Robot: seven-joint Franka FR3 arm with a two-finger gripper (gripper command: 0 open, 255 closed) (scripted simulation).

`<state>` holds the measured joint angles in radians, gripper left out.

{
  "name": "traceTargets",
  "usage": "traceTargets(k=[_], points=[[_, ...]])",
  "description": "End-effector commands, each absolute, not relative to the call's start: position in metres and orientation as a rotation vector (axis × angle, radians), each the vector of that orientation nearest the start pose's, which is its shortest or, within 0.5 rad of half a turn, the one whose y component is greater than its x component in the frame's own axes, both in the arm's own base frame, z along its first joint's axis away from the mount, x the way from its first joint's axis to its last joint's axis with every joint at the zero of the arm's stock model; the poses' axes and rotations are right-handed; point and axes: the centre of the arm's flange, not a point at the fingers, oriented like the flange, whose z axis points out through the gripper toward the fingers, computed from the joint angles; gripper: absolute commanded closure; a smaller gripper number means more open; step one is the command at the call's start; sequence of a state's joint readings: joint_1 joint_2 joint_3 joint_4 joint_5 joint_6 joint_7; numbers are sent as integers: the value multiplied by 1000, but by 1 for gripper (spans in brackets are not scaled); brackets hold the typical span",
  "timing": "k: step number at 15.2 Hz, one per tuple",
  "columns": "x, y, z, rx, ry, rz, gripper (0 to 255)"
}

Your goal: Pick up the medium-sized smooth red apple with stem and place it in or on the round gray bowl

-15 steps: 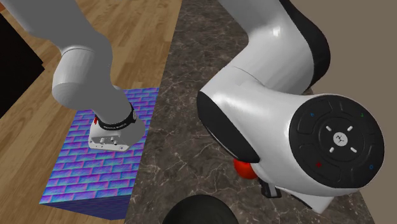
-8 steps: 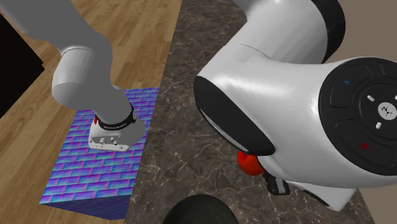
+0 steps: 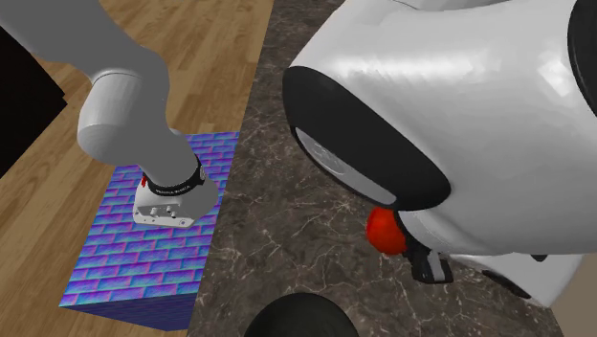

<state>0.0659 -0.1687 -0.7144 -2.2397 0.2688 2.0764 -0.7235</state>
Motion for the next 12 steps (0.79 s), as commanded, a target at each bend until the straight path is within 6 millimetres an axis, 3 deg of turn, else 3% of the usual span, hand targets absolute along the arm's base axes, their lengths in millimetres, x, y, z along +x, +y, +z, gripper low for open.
traceTargets(k=[1,4,12], points=[[401,-295,434,-2836,74,-262,255],[401,-295,444,-2836,74,-262,255],[328,-371,448,-2836,74,-262,255]])
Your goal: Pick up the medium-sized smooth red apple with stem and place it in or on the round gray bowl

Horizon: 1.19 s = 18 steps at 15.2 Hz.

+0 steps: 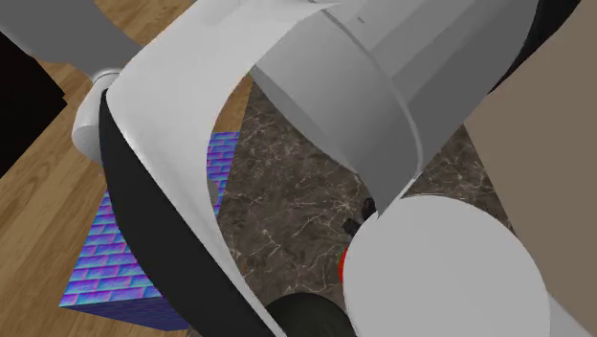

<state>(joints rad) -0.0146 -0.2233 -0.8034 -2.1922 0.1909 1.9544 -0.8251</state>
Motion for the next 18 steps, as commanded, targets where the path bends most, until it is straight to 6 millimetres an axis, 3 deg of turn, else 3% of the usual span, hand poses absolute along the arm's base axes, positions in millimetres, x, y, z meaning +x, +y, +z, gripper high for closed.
traceTargets(k=[1,7,18], points=[[319,-381,448,-2836,74,-262,255],[257,-445,451,-2836,74,-262,255],[257,-445,393,-2836,74,-262,255]])
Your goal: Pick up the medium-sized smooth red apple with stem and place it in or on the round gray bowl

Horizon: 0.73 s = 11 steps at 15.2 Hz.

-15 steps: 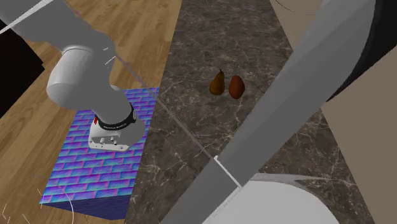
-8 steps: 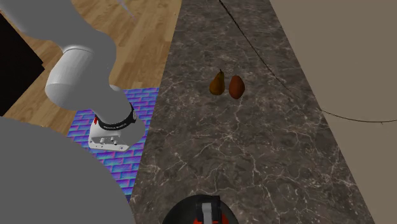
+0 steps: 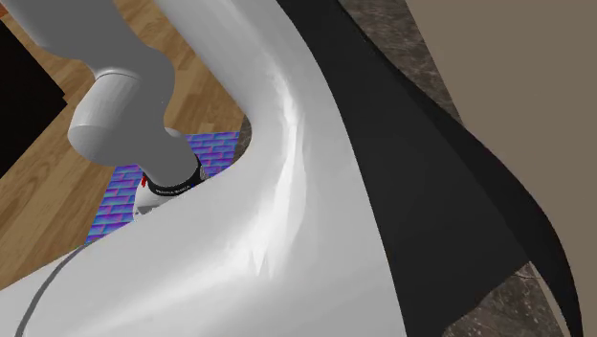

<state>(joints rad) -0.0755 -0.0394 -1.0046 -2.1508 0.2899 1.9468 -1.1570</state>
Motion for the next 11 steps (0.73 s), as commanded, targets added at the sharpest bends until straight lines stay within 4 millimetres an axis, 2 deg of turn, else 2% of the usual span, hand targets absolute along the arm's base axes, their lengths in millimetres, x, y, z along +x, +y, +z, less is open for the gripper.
traceTargets(k=[1,4,11], points=[[257,-445,388,-2836,74,-262,255],[257,-445,374,-2836,74,-262,255],[257,-445,374,-2836,74,-262,255]])
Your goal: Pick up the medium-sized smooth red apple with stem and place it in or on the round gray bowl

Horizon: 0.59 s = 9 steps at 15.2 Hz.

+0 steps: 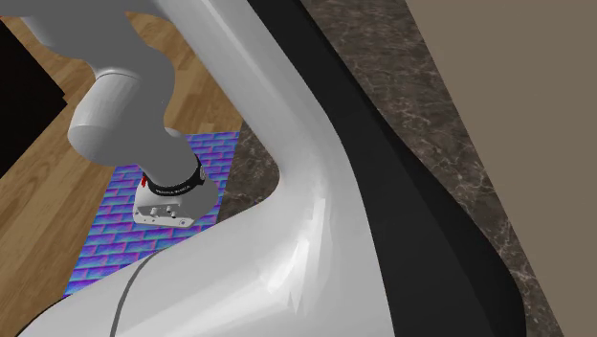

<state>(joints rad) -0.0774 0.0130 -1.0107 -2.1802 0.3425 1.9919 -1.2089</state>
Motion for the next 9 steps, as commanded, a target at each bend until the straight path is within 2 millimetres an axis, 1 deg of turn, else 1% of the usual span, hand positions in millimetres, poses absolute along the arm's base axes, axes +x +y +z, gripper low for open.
traceTargets(k=[1,6,9], points=[[257,-445,374,-2836,74,-262,0],[257,-445,374,-2836,74,-262,0],[250,-456,412,-2836,74,-262,0]])
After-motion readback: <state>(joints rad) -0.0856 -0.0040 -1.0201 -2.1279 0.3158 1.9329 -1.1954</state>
